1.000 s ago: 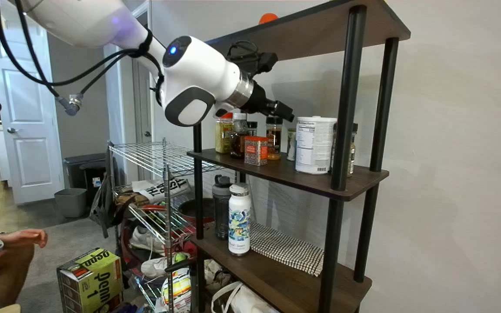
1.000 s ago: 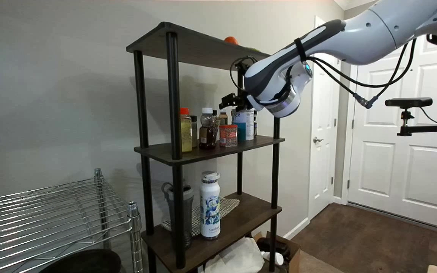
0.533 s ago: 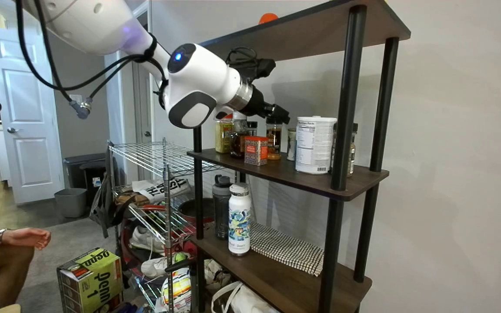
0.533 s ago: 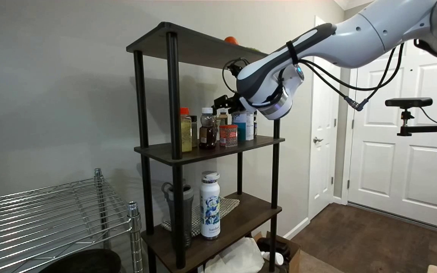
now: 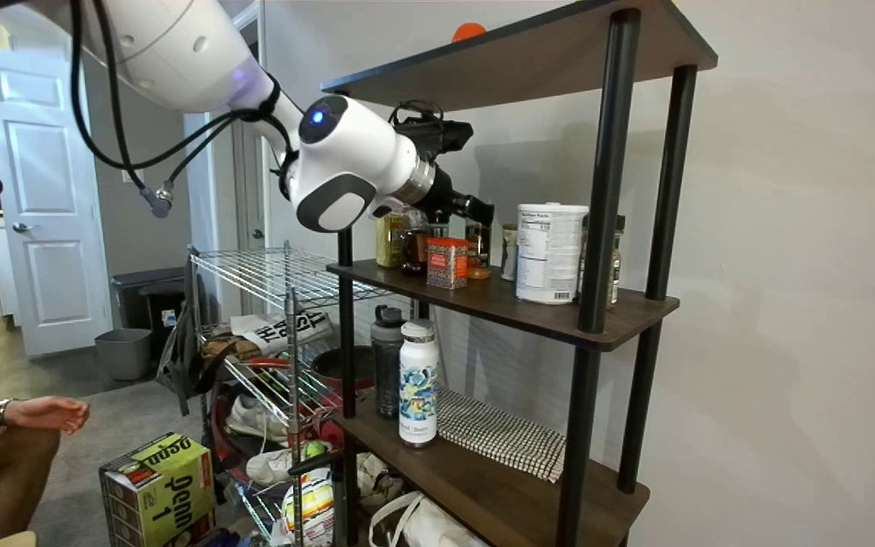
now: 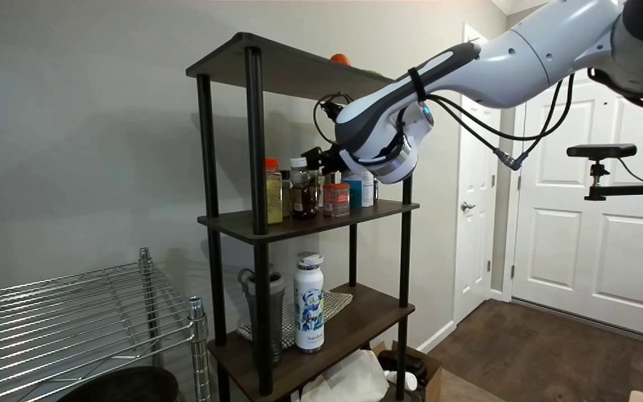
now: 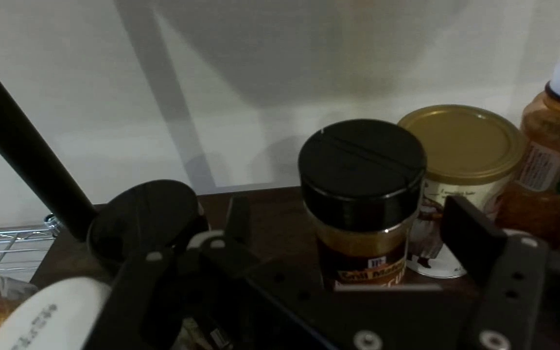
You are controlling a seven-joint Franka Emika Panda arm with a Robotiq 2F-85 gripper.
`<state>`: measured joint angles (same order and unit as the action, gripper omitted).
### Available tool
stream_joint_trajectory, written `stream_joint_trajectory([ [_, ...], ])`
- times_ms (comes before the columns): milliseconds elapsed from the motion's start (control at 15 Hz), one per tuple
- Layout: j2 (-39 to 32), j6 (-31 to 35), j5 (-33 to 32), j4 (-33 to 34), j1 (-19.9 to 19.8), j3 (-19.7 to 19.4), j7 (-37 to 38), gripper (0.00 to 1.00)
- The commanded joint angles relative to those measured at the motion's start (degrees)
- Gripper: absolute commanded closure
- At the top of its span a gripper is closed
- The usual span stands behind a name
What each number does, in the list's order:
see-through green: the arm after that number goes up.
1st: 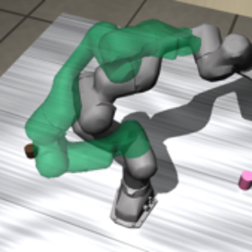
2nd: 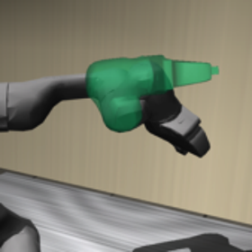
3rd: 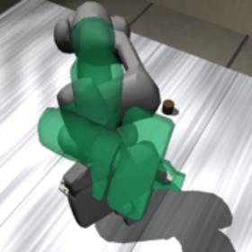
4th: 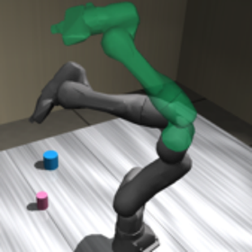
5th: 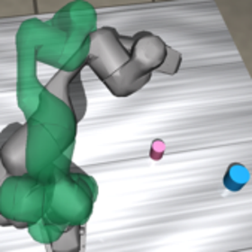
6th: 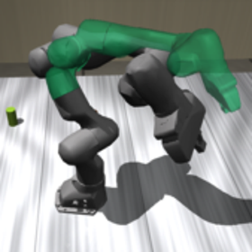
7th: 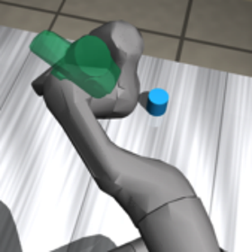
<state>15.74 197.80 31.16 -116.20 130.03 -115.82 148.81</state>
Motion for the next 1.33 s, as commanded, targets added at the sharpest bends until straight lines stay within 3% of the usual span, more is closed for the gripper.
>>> stream_joint_trajectory([
  [0, 1.88, 0.17, -0.47, 2.27, 5.45, -5.49, -1.31, 0.00],
  [467, 2.56, 0.17, -0.25, 5.37, 10.95, -12.70, -0.69, 0.00],
  [867, 2.74, 0.16, -0.37, 8.20, 13.40, -14.75, -0.17, 0.00],
  [933, 2.26, 0.16, 0.04, 8.57, 14.31, -15.99, -0.09, 0.25],
  [1000, 2.35, 0.12, -0.02, 8.95, 14.64, -16.34, -0.03, 0.26],
  [1267, 2.35, 0.13, 0.24, 9.53, 16.22, -18.18, 0.22, 0.53],
])
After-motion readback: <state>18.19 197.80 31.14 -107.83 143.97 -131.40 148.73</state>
